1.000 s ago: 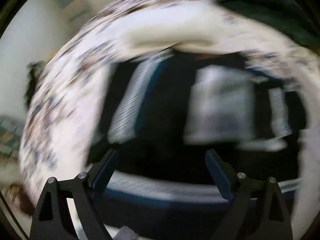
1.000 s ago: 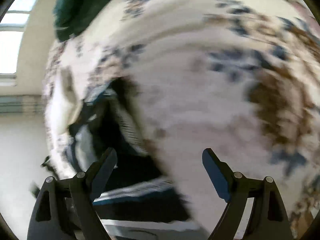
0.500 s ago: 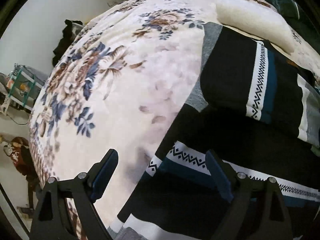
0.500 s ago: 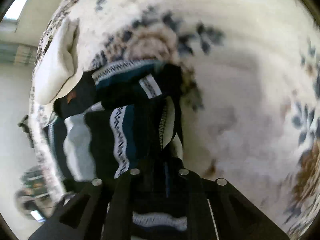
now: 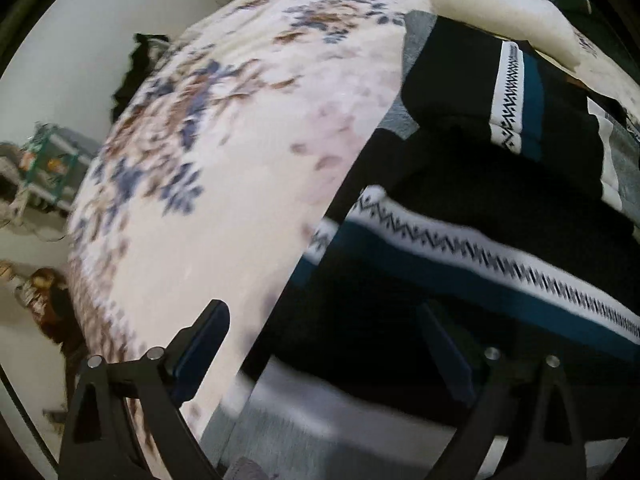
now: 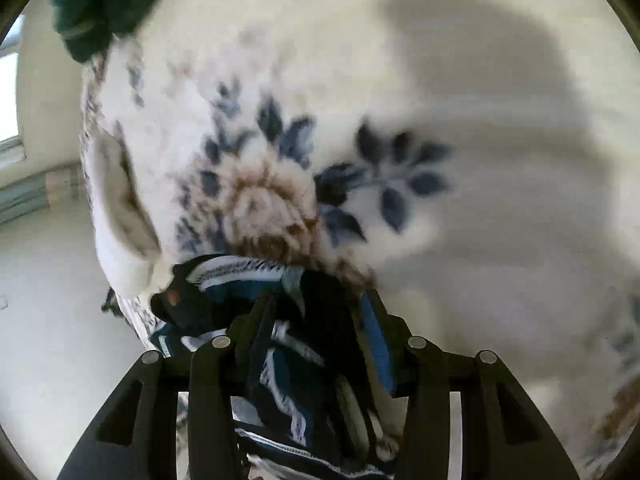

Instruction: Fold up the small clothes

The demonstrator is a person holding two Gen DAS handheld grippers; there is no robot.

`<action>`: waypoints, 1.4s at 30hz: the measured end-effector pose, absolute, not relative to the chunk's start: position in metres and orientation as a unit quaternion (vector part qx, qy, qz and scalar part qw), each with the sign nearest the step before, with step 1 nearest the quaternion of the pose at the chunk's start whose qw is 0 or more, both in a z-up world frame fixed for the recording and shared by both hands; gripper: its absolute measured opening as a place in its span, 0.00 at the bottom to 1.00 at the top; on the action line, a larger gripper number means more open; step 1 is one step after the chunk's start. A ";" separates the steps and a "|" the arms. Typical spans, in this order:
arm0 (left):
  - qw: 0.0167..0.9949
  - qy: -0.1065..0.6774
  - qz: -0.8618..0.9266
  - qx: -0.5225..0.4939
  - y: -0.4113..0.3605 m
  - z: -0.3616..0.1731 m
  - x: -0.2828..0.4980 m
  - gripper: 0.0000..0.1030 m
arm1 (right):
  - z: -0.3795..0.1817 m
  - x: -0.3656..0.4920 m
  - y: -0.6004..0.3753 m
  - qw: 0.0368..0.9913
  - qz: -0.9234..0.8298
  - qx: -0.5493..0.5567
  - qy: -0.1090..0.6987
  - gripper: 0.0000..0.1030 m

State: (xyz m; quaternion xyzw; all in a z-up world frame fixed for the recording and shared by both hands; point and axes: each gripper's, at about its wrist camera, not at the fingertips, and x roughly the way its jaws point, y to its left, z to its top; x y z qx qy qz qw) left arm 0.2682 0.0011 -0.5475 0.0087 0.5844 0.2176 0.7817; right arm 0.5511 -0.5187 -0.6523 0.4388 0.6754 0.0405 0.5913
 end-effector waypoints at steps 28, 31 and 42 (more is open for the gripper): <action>0.702 0.711 -0.043 0.028 -0.350 -0.587 0.074 0.93 | -0.590 0.488 -0.619 0.619 0.088 0.248 0.740 0.48; 0.705 0.708 -0.024 0.034 -0.351 -0.605 0.081 0.61 | -0.602 0.485 -0.624 0.607 0.103 0.274 0.739 0.48; 0.738 0.674 -0.037 -0.016 -0.301 -0.559 0.086 0.04 | -0.659 0.564 -0.544 0.570 0.161 0.403 0.698 0.49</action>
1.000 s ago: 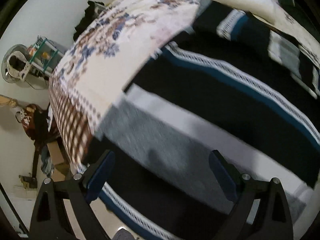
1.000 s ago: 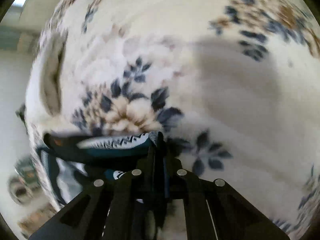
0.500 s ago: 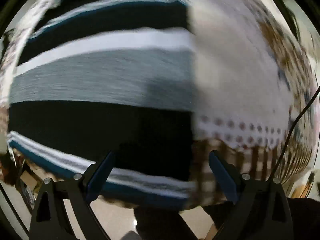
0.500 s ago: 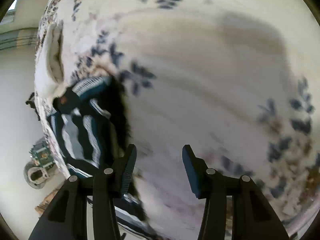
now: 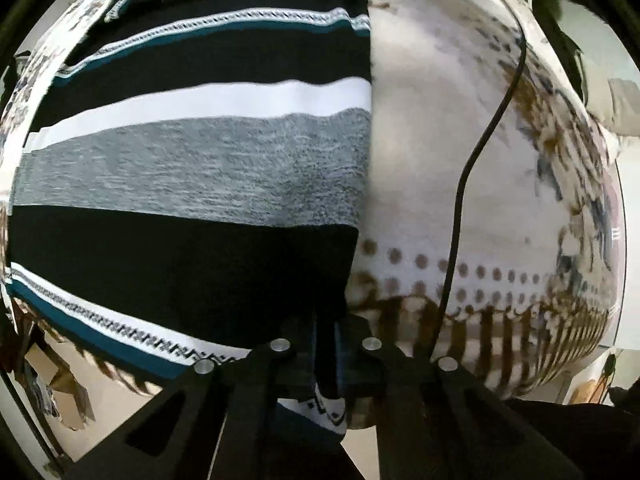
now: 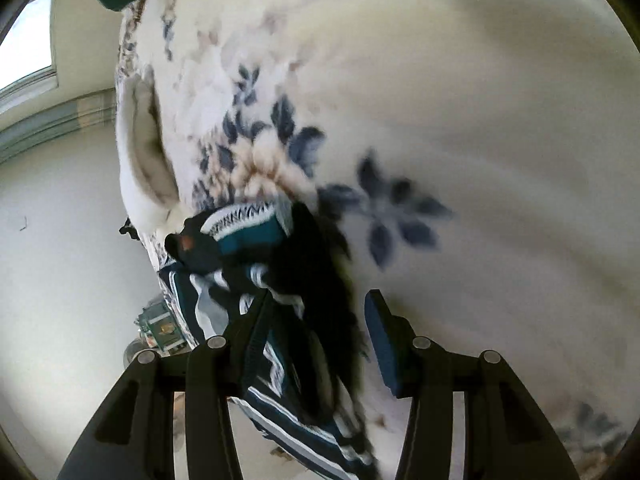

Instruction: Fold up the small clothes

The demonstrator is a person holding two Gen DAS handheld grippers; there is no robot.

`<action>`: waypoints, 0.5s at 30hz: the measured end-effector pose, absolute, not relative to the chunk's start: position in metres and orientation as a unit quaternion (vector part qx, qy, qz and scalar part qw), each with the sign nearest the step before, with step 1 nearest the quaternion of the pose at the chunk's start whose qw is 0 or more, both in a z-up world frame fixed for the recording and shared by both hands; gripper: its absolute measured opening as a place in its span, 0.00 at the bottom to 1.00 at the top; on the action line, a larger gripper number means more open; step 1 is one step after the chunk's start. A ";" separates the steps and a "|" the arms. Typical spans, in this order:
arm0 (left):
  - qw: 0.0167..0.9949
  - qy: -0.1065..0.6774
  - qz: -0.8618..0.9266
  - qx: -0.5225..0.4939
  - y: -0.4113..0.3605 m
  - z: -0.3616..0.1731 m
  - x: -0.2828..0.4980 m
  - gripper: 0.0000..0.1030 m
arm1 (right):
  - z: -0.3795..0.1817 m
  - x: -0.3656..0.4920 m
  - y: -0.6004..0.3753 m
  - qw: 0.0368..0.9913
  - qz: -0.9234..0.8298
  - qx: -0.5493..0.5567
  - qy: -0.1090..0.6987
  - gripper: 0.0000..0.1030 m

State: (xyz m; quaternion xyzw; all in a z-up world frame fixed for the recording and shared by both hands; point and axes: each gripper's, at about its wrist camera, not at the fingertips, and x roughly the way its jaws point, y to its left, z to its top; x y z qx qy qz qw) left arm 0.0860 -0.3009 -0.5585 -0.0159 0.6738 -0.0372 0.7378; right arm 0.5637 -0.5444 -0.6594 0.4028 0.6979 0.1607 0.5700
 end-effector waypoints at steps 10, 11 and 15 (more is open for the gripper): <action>0.745 0.665 -0.029 -0.042 -0.289 -0.535 0.080 0.04 | -0.623 0.569 -0.515 0.667 0.105 0.293 0.677 0.08; 0.746 0.664 -0.030 -0.049 -0.284 -0.531 0.080 0.04 | -0.621 0.570 -0.514 0.662 0.108 0.297 0.680 0.08; 0.754 0.651 -0.022 -0.083 -0.264 -0.503 0.081 0.03 | -0.598 0.574 -0.501 0.665 0.117 0.285 0.680 0.08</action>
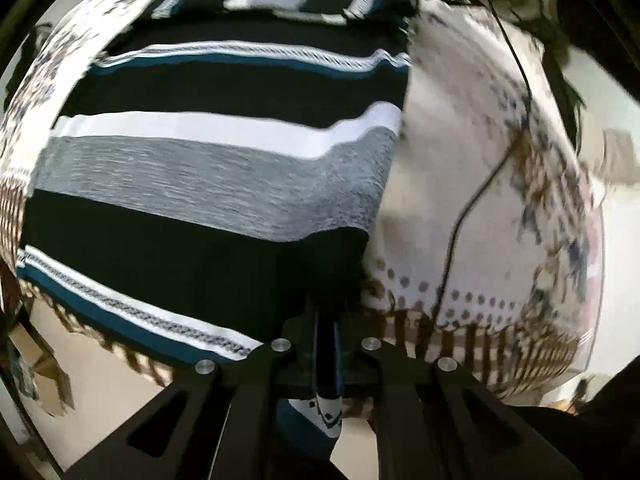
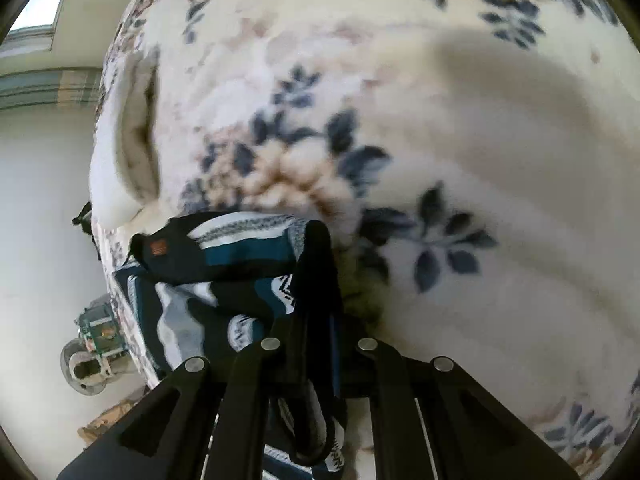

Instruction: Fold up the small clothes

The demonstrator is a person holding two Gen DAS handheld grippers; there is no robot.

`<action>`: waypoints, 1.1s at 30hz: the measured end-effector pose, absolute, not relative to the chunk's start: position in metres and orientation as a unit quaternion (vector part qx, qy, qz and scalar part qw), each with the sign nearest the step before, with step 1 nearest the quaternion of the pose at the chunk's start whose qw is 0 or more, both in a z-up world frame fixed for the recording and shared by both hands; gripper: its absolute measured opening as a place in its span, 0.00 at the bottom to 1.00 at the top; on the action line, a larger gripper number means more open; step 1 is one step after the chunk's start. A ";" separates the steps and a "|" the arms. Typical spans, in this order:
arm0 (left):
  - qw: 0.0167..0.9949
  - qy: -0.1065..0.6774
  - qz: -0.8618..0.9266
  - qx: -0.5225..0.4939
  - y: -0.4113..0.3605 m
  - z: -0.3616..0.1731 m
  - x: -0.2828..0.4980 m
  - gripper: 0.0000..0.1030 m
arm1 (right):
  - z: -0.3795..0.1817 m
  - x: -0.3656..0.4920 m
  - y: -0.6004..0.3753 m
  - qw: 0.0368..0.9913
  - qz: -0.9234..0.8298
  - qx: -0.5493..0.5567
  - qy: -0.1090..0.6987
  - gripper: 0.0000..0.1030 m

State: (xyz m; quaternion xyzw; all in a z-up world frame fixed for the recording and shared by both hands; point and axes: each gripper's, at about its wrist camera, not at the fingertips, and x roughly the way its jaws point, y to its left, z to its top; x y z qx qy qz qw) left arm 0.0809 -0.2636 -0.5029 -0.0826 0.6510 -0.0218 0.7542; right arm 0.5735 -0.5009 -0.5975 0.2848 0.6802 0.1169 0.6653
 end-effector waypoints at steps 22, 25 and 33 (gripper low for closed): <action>0.761 0.572 0.062 -0.299 0.046 -0.477 0.072 0.03 | -0.426 0.597 -0.125 0.738 0.150 0.048 0.656 0.08; 0.752 0.571 0.066 -0.324 0.091 -0.502 0.074 0.03 | -0.447 0.600 -0.053 0.743 0.136 0.000 0.656 0.08; 0.704 0.606 0.037 -0.368 0.158 -0.581 0.077 0.08 | -0.529 0.608 0.042 0.732 0.090 -0.062 0.672 0.09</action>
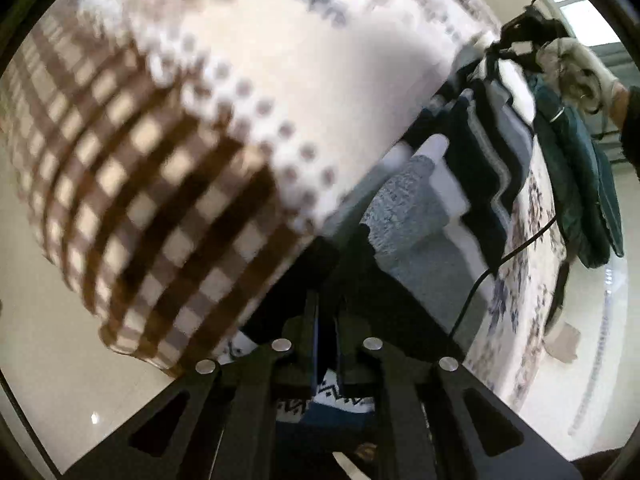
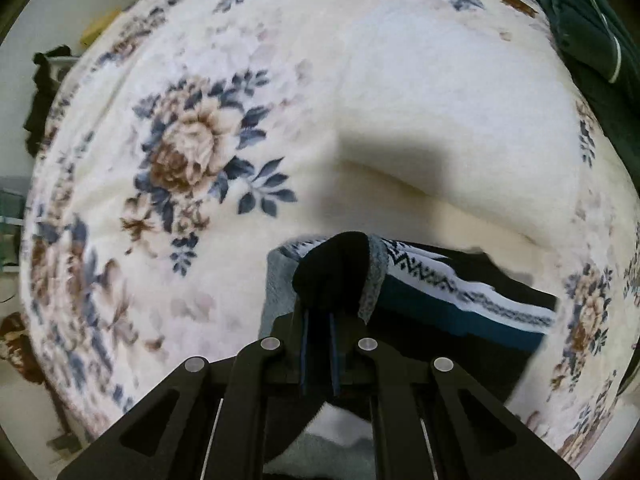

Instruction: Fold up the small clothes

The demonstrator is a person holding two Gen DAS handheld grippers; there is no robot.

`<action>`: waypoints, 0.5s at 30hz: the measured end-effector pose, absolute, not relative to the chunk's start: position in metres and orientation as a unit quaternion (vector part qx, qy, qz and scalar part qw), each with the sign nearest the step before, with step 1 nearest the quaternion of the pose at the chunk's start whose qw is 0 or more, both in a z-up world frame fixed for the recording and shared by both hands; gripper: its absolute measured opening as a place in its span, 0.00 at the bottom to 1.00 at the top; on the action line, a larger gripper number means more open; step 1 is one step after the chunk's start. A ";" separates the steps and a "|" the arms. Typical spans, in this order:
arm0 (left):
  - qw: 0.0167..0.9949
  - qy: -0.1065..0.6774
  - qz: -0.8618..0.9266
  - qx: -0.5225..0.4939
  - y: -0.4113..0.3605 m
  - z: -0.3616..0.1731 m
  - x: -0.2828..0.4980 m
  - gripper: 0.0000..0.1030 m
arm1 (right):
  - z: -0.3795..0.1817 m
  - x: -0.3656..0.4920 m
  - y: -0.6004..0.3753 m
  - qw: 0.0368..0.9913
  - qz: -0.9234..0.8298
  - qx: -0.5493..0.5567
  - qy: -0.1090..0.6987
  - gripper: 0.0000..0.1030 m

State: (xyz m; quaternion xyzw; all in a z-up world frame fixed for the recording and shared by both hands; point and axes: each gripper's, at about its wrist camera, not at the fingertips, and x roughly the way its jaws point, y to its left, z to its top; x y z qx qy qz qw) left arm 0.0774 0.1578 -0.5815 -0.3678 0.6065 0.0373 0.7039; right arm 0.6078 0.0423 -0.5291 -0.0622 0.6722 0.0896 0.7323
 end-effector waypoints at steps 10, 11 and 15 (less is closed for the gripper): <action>0.652 0.589 0.104 -0.465 0.210 -0.596 0.016 0.56 | -0.534 0.521 -0.004 0.689 0.167 0.035 0.705 0.54; 0.655 0.579 0.106 -0.474 0.211 -0.591 0.012 0.57 | -0.531 0.495 -0.016 0.687 0.178 0.031 0.704 0.54; 0.670 0.577 0.083 -0.460 0.198 -0.579 0.021 0.57 | -0.536 0.400 -0.068 0.663 0.188 0.048 0.723 0.54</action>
